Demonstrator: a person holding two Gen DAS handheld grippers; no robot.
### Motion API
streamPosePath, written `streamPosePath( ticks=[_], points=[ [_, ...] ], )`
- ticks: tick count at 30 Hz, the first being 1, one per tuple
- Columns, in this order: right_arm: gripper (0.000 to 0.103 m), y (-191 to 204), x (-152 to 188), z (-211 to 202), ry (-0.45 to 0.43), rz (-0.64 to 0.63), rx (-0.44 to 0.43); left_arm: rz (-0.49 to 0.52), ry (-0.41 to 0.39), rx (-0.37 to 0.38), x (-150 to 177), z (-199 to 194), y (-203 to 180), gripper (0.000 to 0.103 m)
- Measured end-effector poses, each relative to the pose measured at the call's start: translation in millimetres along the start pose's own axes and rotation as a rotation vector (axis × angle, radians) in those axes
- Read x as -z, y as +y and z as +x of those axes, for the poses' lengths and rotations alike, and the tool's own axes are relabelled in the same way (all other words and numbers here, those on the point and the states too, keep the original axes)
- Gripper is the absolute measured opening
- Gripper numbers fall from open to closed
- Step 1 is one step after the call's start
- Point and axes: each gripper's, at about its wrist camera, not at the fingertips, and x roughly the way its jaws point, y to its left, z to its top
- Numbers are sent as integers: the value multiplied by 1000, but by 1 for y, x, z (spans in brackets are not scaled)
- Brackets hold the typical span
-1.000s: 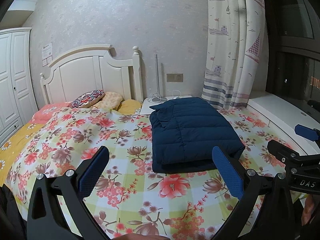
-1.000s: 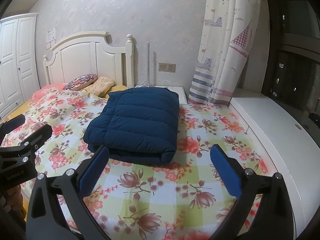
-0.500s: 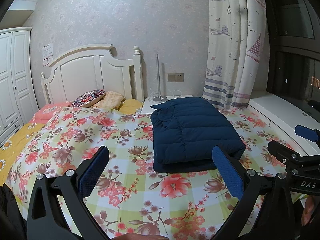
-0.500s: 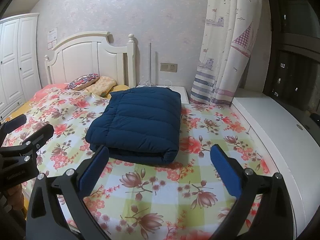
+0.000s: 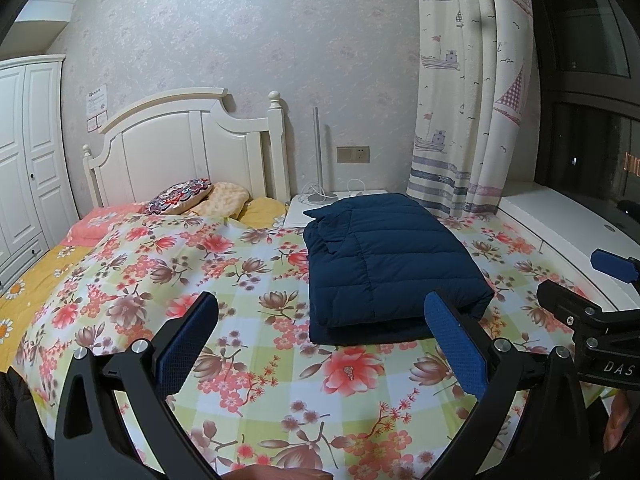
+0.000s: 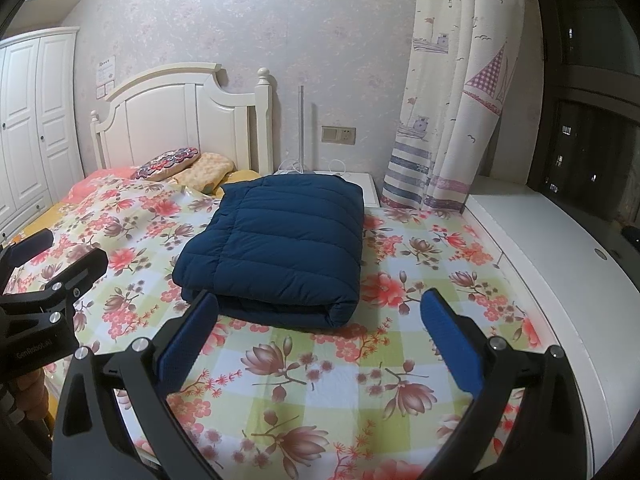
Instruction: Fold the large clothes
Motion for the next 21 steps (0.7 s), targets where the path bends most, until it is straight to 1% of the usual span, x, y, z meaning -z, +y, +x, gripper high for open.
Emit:
streamPosePath(
  ticks=[15, 20, 21],
  points=[
    [101, 0, 0, 0, 2, -1, -3, 5, -2, -5, 1, 0, -1, 99],
    [101, -3, 4, 6, 16, 0, -10, 7, -6, 45, 5, 2, 3, 99],
    [101, -4, 6, 9, 23, 4, -11, 8, -9, 64, 6, 4, 3, 99]
  ],
)
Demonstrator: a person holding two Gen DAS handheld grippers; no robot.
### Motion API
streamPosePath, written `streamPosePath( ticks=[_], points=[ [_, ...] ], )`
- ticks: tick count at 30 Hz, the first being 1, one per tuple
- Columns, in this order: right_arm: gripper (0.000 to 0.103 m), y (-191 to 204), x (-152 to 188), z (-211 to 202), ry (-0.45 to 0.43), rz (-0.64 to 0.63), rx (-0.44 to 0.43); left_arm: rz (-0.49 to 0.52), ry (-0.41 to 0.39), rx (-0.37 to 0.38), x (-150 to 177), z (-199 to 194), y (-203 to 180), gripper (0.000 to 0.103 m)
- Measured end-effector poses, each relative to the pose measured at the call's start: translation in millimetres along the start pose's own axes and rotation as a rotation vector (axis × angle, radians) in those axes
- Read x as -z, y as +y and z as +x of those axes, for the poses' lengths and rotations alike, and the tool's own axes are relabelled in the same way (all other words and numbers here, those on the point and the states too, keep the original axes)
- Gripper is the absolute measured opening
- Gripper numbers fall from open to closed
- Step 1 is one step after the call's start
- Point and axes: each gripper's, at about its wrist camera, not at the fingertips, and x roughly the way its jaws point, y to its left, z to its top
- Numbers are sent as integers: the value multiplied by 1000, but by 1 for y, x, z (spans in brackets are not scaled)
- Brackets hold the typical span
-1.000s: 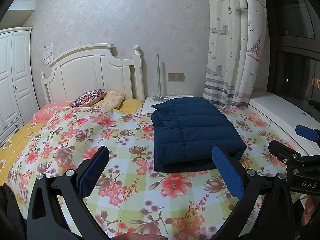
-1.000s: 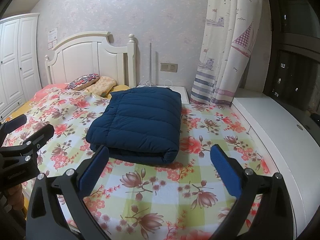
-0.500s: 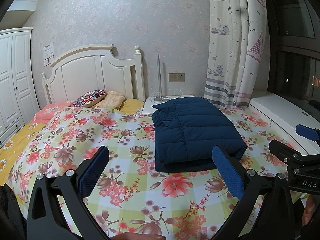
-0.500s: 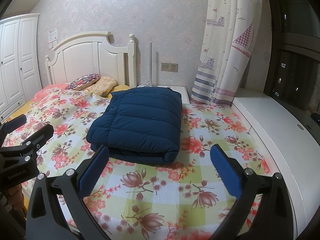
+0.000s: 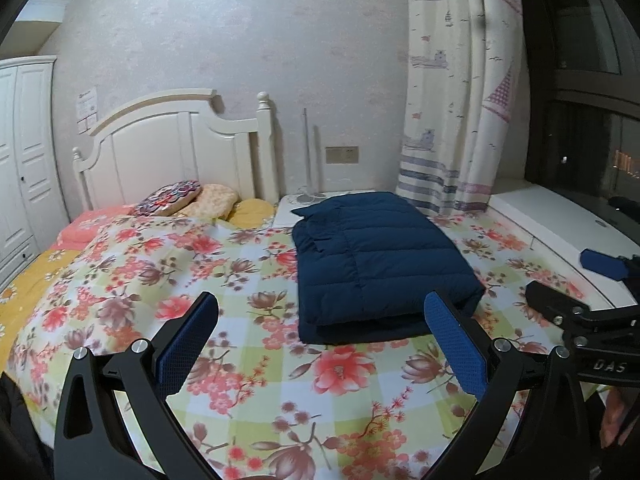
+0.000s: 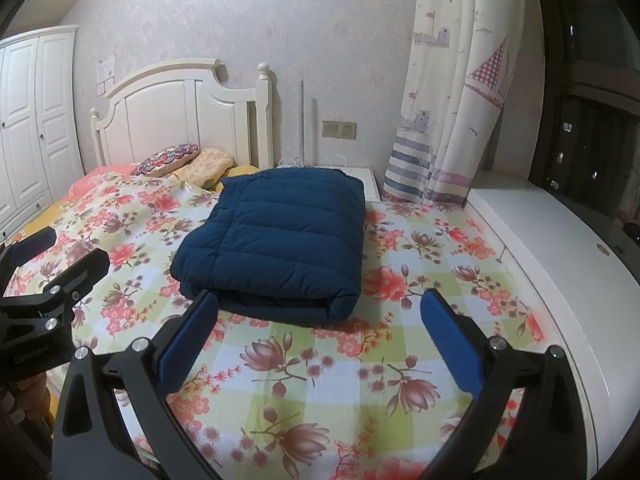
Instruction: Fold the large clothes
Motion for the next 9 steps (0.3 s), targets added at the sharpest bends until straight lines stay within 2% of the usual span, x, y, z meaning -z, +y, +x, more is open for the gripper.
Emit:
streamPosePath(
  ticks=[3, 6, 8, 9],
  points=[
    [101, -4, 5, 15, 30, 7, -6, -3, 28, 34, 4, 15, 5, 99],
    [100, -21, 3, 34, 51, 23, -18, 3, 147, 65, 7, 56, 24, 99],
    [100, -48, -4, 47, 62, 22, 39, -24, 237, 42, 7, 95, 61, 99],
    [100, -78, -12, 56, 73, 35, 115, -54, 269, 5, 5, 114, 89, 99]
  ],
)
